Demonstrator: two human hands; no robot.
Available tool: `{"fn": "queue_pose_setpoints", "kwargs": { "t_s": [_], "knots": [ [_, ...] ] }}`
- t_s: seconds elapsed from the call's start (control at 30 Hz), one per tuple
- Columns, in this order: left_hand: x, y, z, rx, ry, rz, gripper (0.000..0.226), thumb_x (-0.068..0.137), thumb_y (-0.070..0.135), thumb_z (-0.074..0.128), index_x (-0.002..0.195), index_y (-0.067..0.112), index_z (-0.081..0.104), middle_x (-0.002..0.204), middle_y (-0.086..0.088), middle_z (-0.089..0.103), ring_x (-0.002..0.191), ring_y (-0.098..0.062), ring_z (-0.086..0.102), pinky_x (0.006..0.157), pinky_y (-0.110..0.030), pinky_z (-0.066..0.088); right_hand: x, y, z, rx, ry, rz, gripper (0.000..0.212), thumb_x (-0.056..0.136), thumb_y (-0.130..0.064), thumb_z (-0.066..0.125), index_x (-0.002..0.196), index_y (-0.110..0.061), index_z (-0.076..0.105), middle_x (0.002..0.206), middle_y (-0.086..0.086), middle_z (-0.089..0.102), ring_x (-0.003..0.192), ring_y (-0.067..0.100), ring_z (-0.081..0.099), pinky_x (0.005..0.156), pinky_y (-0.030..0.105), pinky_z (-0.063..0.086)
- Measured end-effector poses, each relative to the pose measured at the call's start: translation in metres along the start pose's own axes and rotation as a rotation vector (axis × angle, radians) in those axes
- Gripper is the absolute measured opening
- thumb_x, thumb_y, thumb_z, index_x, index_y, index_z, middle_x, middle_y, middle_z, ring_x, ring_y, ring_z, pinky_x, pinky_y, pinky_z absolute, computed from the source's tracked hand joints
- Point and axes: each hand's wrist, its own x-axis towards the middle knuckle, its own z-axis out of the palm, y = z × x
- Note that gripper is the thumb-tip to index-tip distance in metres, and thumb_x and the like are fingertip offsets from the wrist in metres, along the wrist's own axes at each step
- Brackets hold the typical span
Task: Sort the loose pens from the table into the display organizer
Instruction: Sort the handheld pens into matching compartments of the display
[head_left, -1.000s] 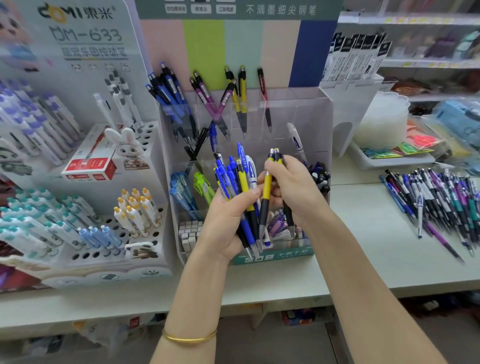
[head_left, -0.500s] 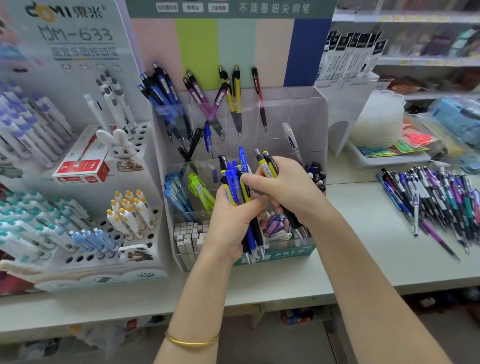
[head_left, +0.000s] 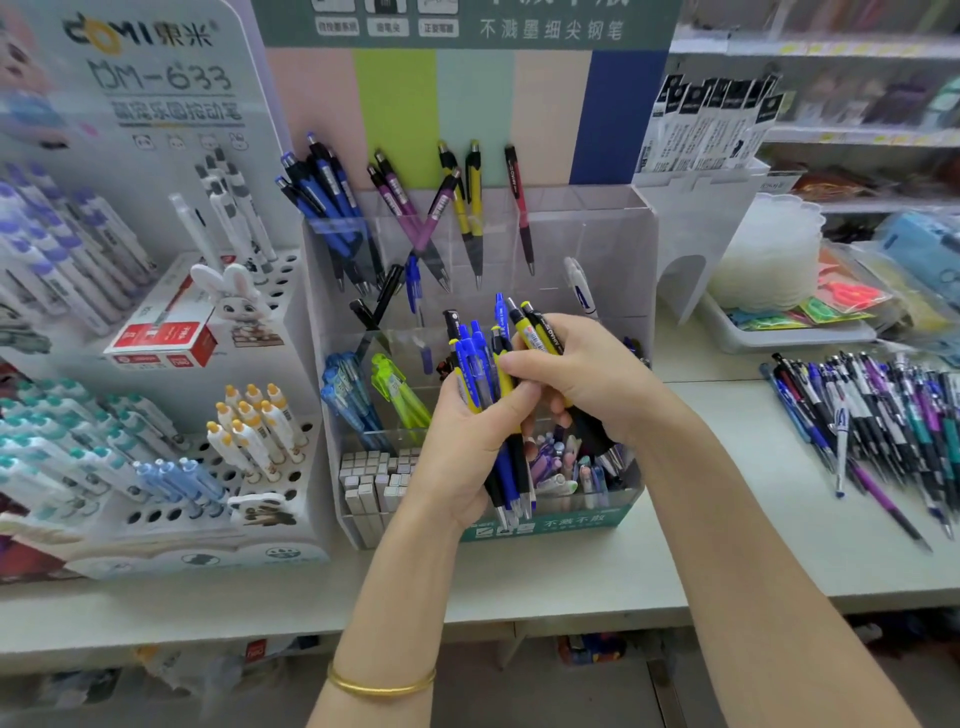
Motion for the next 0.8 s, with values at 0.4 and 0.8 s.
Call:
{"fn": "queue_pose_setpoints", "kwargs": {
  "t_s": [0.4, 0.8],
  "knots": [
    [-0.004, -0.005, 0.018, -0.188, 0.103, -0.007, 0.024, 0.098, 0.009, 0.047, 0.119, 0.001, 0.057, 0.076, -0.011, 0.067, 0.063, -0.02, 0.065, 0.054, -0.026, 0.051, 0.007, 0.021, -0.007, 0.431, 0.014, 0.06, 0.006, 0.095, -0.003, 0.041, 0.089, -0.005, 0.043, 0.062, 0.009, 0.06, 0.037, 0.012, 0.036, 0.041, 0.025, 0.033],
    [0.012, 0.007, 0.004, 0.147, 0.386, -0.019, 0.019, 0.09, 0.004, 0.059, 0.09, 0.014, 0.043, 0.066, -0.003, 0.047, 0.052, -0.016, 0.045, 0.044, -0.025, 0.04, 0.022, 0.003, 0.0, 0.493, 0.07, 0.138, 0.017, 0.092, -0.004, 0.054, 0.081, -0.013, 0.046, 0.052, -0.004, 0.043, 0.044, 0.011, 0.042, 0.039, 0.02, 0.038]
  ]
}}
